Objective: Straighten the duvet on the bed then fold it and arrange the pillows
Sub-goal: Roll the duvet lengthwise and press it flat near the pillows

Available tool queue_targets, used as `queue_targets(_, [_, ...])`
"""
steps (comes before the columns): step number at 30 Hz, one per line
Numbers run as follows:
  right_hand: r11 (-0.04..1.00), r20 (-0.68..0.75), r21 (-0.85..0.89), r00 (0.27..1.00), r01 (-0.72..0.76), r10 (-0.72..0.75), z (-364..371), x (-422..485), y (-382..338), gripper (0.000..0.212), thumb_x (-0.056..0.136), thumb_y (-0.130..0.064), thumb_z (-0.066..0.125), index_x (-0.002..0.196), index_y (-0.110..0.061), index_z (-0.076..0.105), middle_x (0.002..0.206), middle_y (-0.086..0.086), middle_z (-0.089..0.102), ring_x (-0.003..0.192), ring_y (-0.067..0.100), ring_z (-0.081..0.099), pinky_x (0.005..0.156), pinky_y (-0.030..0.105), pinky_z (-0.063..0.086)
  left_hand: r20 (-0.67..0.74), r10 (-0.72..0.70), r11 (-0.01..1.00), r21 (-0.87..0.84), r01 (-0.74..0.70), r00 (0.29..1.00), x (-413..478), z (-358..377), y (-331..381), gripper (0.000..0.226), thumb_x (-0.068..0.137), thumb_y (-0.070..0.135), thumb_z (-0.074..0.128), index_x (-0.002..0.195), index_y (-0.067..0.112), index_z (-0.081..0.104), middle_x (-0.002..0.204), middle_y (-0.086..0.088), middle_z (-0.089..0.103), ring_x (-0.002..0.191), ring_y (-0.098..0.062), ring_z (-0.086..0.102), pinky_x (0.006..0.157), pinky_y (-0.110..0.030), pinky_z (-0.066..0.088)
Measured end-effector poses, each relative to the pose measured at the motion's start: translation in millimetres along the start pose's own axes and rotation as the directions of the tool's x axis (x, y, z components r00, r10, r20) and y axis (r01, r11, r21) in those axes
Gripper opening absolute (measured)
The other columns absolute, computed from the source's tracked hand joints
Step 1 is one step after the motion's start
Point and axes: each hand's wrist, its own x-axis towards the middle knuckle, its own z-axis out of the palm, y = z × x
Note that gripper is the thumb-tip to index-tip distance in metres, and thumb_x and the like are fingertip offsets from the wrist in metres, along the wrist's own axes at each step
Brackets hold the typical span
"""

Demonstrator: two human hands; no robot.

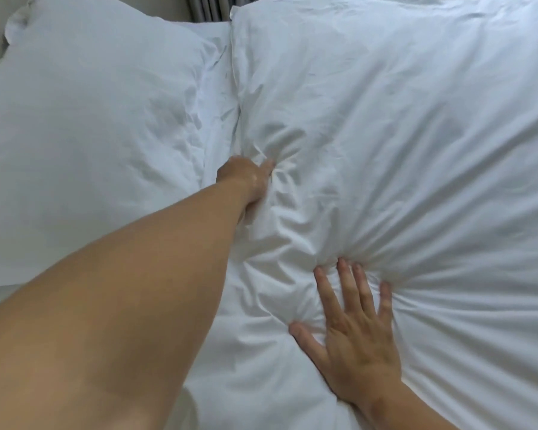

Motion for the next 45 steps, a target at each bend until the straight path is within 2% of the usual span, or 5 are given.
queue_targets(4, [1.0, 0.023, -0.005, 1.0, -0.004, 0.004, 0, 9, 2, 0.092, 0.08, -0.08, 0.041, 0.157, -0.031, 0.03, 0.165, 0.008, 0.025, 0.153, 0.03, 0.023, 0.118, 0.066, 0.018, 0.14, 0.07, 0.994, 0.076, -0.082, 0.988, 4, 24, -6, 0.048, 0.101, 0.05, 0.044, 0.127, 0.014, 0.063, 0.129, -0.009, 0.063, 0.118, -0.032, 0.059, 0.104, -0.037, 0.047])
queue_targets(16, [0.999, -0.024, 0.016, 0.999, -0.042, 0.043, -35, 72, 4, 0.09, 0.082, -0.084, 0.024, 0.159, -0.037, 0.019, 0.168, 0.002, 0.015, 0.155, 0.023, 0.012, 0.122, 0.06, 0.004, -0.437, 0.018, 1.0, 0.027, -0.007, 0.899, 24, -2, -41, 0.054, 0.098, 0.039, 0.058, 0.138, 0.011, 0.036, 0.134, -0.018, 0.048, 0.123, -0.04, 0.055, 0.098, -0.046, 0.045])
queue_targets(25, [0.999, -0.064, 0.032, 0.997, -0.032, 0.034, -10, 87, 15, 0.088, 0.082, -0.084, 0.029, 0.158, -0.039, 0.019, 0.168, 0.001, 0.016, 0.155, 0.022, 0.013, 0.123, 0.059, 0.004, -0.352, 0.104, 0.952, 0.307, 0.01, 0.93, 44, 22, -41, 0.067, 0.098, 0.032, 0.044, 0.157, 0.028, 0.011, 0.152, -0.015, 0.02, 0.135, -0.039, 0.034, 0.112, -0.05, 0.031])
queue_targets(30, [1.0, 0.023, 0.014, 0.999, -0.022, 0.022, -13, 87, 17, 0.089, 0.081, -0.084, 0.019, 0.159, -0.042, 0.01, 0.169, 0.0, 0.007, 0.156, 0.02, 0.004, 0.122, 0.06, -0.003, 0.129, 0.616, 0.65, 0.474, -0.594, 0.777, -69, 73, -54, 0.067, 0.093, 0.066, 0.009, 0.157, 0.046, 0.006, 0.169, 0.001, -0.005, 0.155, -0.019, -0.005, 0.124, -0.051, 0.001])
queue_targets(45, [0.992, 0.276, 0.127, 0.96, 0.002, -0.037, -36, -94, -6, 0.085, 0.086, -0.08, 0.014, 0.158, -0.04, -0.009, 0.167, -0.003, -0.02, 0.153, 0.014, -0.021, 0.123, 0.048, -0.013, 0.316, 0.373, 0.658, 0.572, -0.489, 0.872, -185, 70, -141, 0.066, 0.099, 0.065, 0.008, 0.156, 0.042, -0.018, 0.165, 0.004, -0.027, 0.153, -0.02, -0.024, 0.124, -0.049, -0.009])
